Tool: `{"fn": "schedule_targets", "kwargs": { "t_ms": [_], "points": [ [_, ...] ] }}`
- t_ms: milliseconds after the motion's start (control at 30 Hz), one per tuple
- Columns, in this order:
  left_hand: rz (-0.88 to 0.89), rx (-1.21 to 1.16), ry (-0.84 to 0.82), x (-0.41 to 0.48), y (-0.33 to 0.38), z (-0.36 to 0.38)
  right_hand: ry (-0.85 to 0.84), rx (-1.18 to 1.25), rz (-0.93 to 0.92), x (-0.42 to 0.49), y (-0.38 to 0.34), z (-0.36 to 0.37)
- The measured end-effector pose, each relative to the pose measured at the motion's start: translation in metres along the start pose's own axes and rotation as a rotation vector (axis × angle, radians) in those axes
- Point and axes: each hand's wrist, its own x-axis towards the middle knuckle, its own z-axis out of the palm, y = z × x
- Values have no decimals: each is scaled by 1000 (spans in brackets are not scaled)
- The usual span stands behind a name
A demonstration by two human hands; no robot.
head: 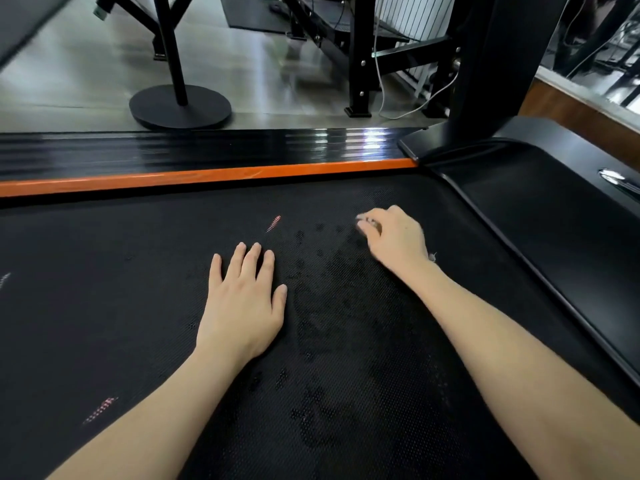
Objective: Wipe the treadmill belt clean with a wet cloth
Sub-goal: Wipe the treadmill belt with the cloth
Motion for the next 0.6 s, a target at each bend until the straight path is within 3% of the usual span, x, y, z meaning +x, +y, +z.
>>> {"fn": "schedule_targets", "kwargs": {
  "t_ms": [100, 200, 300, 367, 500, 600],
  "points": [
    [-6, 5, 11, 1, 0, 1, -12, 12, 59, -8, -11, 3],
    [-7, 7, 9, 1, 1, -1, -37, 138, -235, -76, -43, -4],
    [-2, 1, 18, 0, 2, -3, -82, 177, -391, -95, -49, -8],
    [2, -6, 20, 0, 1, -3, -39, 94, -337, -60, -35, -1],
    [1, -11, 28, 0, 0, 0, 29, -69, 95, 19, 3, 10],
    [5, -21, 40, 1, 0, 0, 35, -51, 75, 14, 4, 9]
  ]
}}
